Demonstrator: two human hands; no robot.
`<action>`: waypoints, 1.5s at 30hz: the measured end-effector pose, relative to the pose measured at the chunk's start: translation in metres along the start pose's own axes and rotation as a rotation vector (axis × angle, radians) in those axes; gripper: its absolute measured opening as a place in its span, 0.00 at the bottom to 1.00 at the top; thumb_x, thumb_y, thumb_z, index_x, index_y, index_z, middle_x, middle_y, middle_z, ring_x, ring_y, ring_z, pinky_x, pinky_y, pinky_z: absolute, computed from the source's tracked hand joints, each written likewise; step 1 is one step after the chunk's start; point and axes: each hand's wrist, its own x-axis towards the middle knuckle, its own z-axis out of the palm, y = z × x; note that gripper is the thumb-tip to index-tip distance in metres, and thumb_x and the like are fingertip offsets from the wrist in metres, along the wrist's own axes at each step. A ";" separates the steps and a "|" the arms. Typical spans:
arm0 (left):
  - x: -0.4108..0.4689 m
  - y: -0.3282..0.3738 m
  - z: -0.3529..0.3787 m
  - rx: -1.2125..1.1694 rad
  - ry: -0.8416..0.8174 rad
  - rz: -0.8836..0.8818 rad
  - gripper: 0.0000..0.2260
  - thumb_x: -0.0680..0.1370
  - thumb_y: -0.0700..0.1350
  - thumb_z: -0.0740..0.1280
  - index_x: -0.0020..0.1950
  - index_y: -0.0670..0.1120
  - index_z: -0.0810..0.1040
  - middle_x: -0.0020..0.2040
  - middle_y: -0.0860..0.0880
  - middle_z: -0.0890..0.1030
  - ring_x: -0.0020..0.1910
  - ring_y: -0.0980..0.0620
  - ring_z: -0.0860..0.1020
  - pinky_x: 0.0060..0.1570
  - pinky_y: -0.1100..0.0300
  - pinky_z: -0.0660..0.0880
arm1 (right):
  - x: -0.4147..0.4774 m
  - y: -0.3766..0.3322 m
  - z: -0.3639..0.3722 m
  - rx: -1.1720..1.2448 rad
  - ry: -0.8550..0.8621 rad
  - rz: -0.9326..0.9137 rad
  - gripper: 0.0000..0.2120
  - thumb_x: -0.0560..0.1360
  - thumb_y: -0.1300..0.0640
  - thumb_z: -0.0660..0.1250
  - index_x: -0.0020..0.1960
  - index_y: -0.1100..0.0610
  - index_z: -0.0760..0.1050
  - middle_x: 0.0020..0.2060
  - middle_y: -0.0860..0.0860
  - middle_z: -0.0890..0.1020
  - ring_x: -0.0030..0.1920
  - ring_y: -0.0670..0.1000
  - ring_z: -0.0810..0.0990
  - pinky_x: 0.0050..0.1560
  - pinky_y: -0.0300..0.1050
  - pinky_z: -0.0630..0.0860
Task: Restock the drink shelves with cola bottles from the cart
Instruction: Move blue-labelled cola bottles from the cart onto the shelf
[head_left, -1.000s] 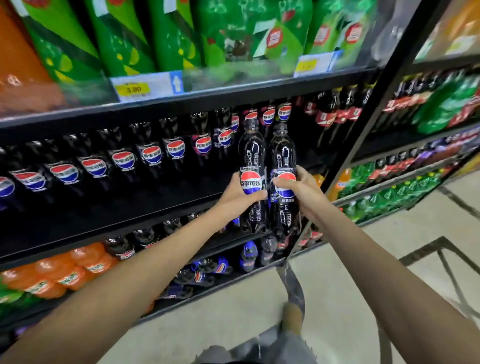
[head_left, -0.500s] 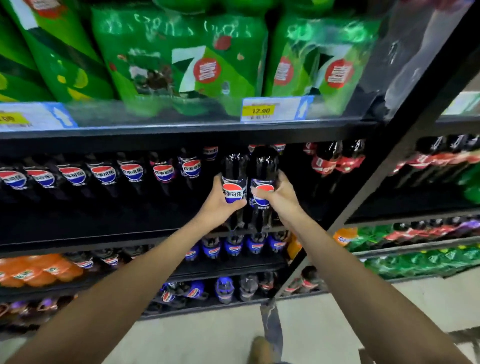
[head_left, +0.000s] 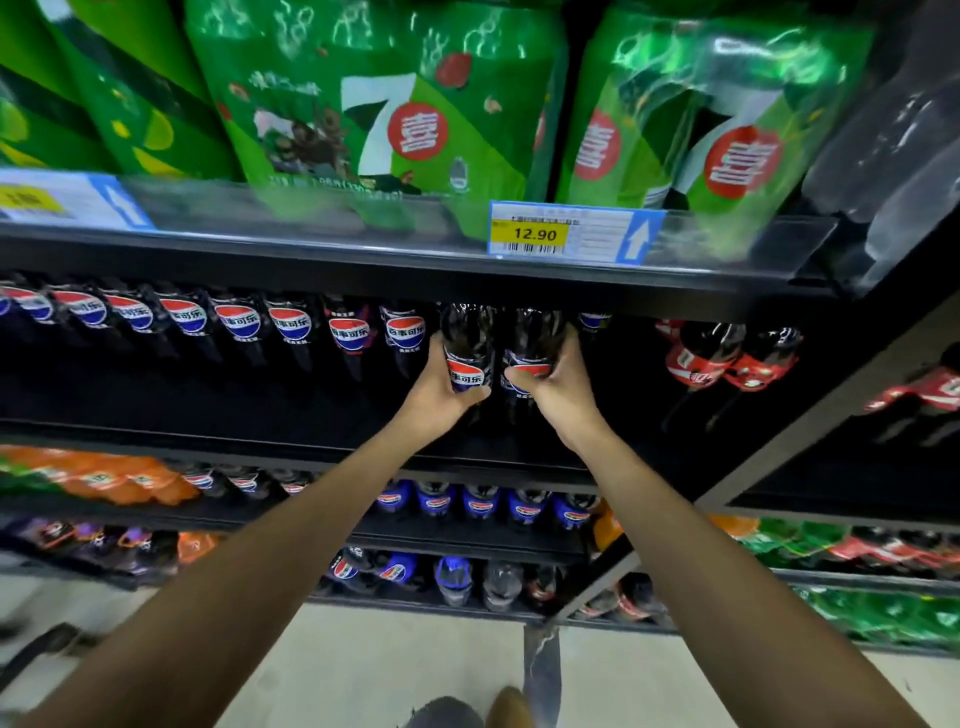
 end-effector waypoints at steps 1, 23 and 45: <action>0.001 -0.001 0.000 0.008 0.002 0.002 0.36 0.75 0.38 0.72 0.75 0.44 0.52 0.60 0.56 0.71 0.61 0.58 0.71 0.53 0.79 0.66 | 0.002 0.001 -0.001 -0.006 -0.013 -0.009 0.36 0.68 0.68 0.73 0.70 0.53 0.62 0.56 0.42 0.76 0.56 0.39 0.76 0.53 0.30 0.71; 0.011 -0.048 0.052 0.379 0.576 -0.043 0.29 0.75 0.48 0.72 0.69 0.36 0.66 0.66 0.39 0.66 0.61 0.42 0.68 0.54 0.52 0.75 | 0.016 0.060 0.036 -0.161 0.131 0.054 0.34 0.72 0.58 0.74 0.71 0.59 0.59 0.66 0.53 0.70 0.62 0.45 0.69 0.59 0.36 0.65; 0.016 -0.049 0.055 0.298 0.720 -0.134 0.24 0.76 0.48 0.71 0.67 0.39 0.67 0.65 0.41 0.64 0.60 0.46 0.67 0.42 0.57 0.76 | 0.016 0.073 0.046 -0.293 0.186 0.005 0.33 0.75 0.52 0.70 0.75 0.56 0.59 0.71 0.52 0.69 0.70 0.52 0.69 0.69 0.52 0.69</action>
